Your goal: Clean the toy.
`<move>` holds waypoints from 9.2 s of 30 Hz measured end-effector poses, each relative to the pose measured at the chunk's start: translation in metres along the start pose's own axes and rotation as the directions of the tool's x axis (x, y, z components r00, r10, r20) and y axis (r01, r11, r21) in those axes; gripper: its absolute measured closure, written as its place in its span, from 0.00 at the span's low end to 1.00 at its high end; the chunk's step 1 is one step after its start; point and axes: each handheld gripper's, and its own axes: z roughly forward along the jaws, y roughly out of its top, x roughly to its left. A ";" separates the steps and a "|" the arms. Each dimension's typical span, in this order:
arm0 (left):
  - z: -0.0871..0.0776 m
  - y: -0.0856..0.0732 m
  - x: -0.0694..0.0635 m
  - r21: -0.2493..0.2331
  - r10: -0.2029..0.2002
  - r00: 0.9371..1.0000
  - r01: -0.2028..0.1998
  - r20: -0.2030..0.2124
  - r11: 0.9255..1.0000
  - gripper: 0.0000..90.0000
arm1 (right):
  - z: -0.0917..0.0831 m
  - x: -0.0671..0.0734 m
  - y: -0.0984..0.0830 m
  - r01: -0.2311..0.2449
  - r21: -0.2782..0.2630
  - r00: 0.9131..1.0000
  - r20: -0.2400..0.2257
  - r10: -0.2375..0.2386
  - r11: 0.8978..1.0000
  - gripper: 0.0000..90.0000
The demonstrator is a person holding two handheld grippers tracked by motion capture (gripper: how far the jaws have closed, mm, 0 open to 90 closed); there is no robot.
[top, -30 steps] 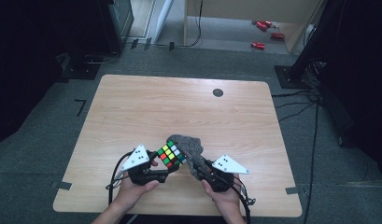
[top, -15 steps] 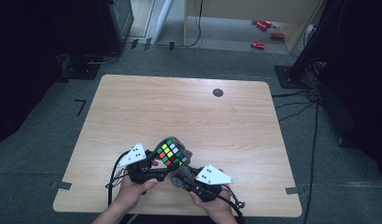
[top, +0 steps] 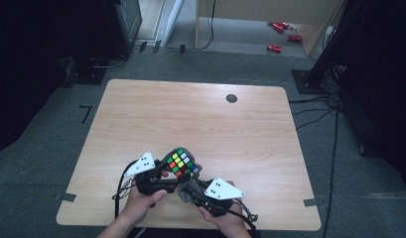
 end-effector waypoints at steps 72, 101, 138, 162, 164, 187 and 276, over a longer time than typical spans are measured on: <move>0.003 -0.004 0.008 0.039 -0.022 1.000 0.023 -0.012 0.999 0.39 | 0.002 0.001 -0.004 0.077 0.012 0.987 0.140 -0.078 0.997 0.76; 0.000 -0.005 0.015 0.054 -0.010 0.998 0.013 -0.058 0.998 0.39 | -0.012 -0.089 -0.035 -0.079 0.128 0.933 0.357 0.028 0.989 0.37; 0.010 -0.001 0.009 0.078 -0.149 0.988 0.151 -0.028 0.985 0.39 | 0.011 -0.008 -0.011 0.107 -0.060 0.981 0.166 -0.096 0.992 0.26; 0.022 -0.005 0.004 0.133 -0.239 0.970 0.232 0.036 0.963 0.38 | 0.012 -0.005 -0.012 0.183 -0.102 0.962 0.222 -0.157 0.978 0.38; 0.022 -0.005 0.005 0.132 -0.230 0.972 0.221 0.049 0.966 0.37 | 0.012 -0.005 -0.011 0.182 -0.097 0.964 0.216 -0.158 0.978 0.38; 0.004 -0.001 0.010 -0.057 0.043 0.998 -0.045 -0.043 0.997 0.28 | -0.009 -0.034 -0.006 0.117 -0.067 0.961 0.261 -0.095 0.991 0.39; 0.012 -0.033 -0.001 0.159 0.391 0.901 -0.366 -0.185 0.917 0.38 | 0.003 -0.089 -0.020 -0.226 0.073 0.934 0.300 0.195 0.971 0.24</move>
